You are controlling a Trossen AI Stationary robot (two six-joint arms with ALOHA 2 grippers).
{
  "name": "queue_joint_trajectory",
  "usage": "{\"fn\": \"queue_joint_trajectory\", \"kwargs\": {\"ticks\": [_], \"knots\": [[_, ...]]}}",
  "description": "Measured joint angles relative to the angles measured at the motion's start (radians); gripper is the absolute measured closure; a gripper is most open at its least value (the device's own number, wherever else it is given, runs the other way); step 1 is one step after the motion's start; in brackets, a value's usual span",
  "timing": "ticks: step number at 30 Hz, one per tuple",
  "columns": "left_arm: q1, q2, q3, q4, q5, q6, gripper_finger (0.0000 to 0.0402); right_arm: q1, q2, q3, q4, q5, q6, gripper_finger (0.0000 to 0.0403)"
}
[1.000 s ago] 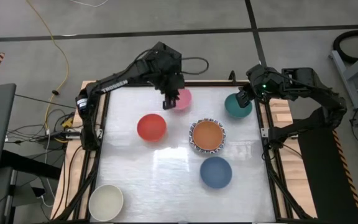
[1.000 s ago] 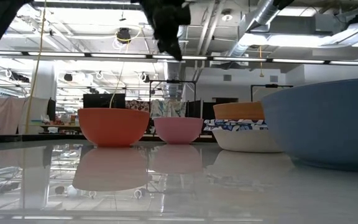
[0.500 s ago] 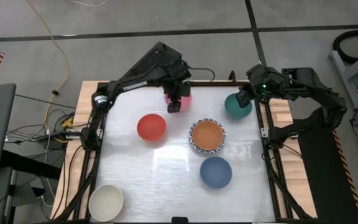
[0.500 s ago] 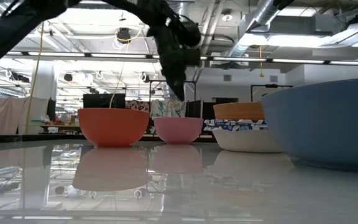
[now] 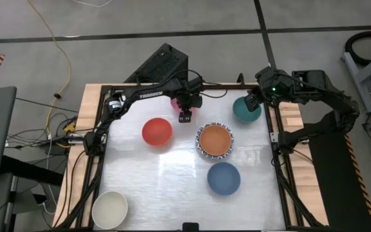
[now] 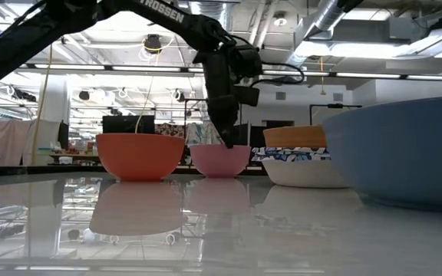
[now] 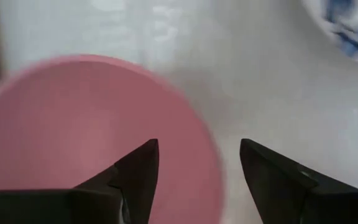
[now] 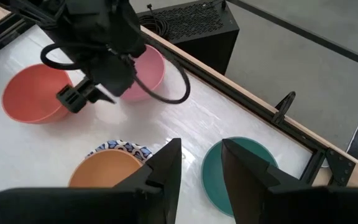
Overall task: Nest bowls inside each other
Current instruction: Stack the pink bowl on top of the orange bowl
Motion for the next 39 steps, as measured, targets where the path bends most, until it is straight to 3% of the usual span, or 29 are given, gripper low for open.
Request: {"fn": "queue_joint_trajectory", "kwargs": {"ticks": [12,16,22,24,39], "knots": [[0.002,0.0,0.0,0.017,-0.013,-0.028,0.0198,0.0,0.0,0.0,0.0,0.0,-0.012,0.0269],[-0.003,0.003,0.0,0.001,-0.007,-0.014,0.0252,0.0,0.0,0.0,0.0,0.0,-0.014,0.0269],[-0.017,0.049,0.0,-0.027,-0.011,-0.014,0.0374,0.0,0.0,0.0,-0.001,0.0,-0.014,0.0269],[-0.019,0.051,0.002,-0.021,-0.019,-0.009,0.0392,0.002,0.0,0.0,-0.002,0.0,-0.014,0.0269],[-0.038,-0.019,0.014,-0.023,-0.03,-0.046,0.0401,0.002,-0.023,0.0,0.024,0.004,-0.01,0.0269]]}}
